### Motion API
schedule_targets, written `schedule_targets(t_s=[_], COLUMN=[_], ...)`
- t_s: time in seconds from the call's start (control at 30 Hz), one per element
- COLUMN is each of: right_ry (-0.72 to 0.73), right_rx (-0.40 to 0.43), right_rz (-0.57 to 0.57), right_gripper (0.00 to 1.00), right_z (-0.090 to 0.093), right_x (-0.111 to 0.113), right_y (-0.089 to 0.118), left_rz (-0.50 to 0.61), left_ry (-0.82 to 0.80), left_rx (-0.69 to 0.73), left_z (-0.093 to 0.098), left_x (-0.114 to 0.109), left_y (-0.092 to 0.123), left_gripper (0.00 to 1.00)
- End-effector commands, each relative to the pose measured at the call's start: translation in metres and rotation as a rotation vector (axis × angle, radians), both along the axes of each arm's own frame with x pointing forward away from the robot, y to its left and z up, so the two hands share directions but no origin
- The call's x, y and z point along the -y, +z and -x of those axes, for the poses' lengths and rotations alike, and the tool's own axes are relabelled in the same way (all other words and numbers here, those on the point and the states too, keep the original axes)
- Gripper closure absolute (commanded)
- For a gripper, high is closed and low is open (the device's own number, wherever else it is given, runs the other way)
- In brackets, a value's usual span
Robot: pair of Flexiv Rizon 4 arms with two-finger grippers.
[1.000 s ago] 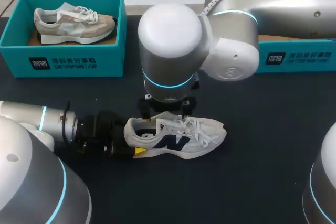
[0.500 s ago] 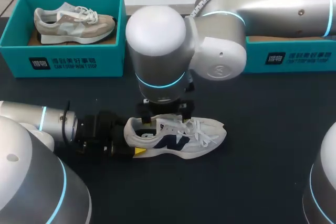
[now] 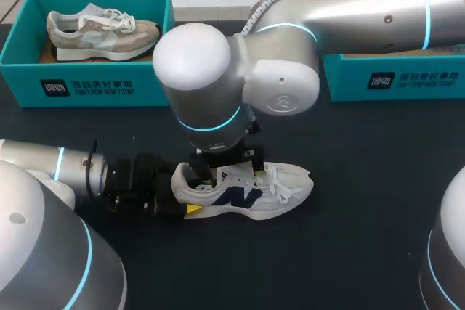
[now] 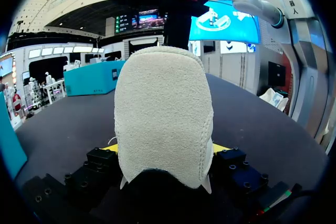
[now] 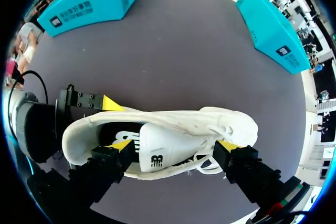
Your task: Take the shoe out of the shoebox, open the shoe tongue, remove and reinsert the insole, then place the shoe into the shoebox
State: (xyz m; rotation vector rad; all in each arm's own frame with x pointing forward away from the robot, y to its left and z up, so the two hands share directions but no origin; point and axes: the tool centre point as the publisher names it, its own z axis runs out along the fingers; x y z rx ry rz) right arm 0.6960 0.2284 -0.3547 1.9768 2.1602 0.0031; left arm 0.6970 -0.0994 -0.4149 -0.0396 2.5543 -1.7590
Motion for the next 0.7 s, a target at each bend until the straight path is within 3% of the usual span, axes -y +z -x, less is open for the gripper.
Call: schedule_targets(t_s=[0.03,0.23,0.27,0.3,0.33,0.5,0.6,0.63,0.7], right_ry=[-0.525,-0.54,-0.541,-0.548,-0.553,-0.565,-0.562,-0.551,-0.542], right_rx=[0.086,0.089,0.085,0.094,0.098,0.123,0.141,0.142,0.161], right_rz=[0.168,0.246,0.263,0.271,0.276,0.27,0.247,0.223,0.166], right_gripper=[0.0,0.0,0.14,0.36,0.48,0.6,0.82,0.98,1.0], right_z=[0.002,0.0,0.0,0.001,0.003,0.011,0.017,0.018,0.02], right_x=[-0.002,0.017,0.02,0.021,0.023,0.024,0.02,0.017,0.012], right_y=[-0.008,0.003,0.006,0.009,0.013,0.031,0.039,0.039,0.037], left_rz=[-0.002,-0.002,-0.002,-0.002,-0.002,-0.002,-0.002,-0.002,-0.002], left_ry=[0.001,0.001,0.001,0.001,0.001,0.001,0.001,0.001,0.001], left_rx=[0.0,0.0,0.0,0.0,0.0,0.0,0.0,0.0,0.0], left_z=[0.002,0.002,0.002,0.002,0.002,0.002,0.002,0.002,0.002], left_x=[-0.001,-0.001,-0.001,-0.001,-0.001,-0.001,-0.001,-0.001,-0.001], left_y=[-0.001,-0.001,-0.001,-0.001,-0.001,-0.001,-0.001,-0.001,-0.001], left_gripper=[1.0,1.0,1.0,1.0,1.0,1.0,1.0,1.0,1.0])
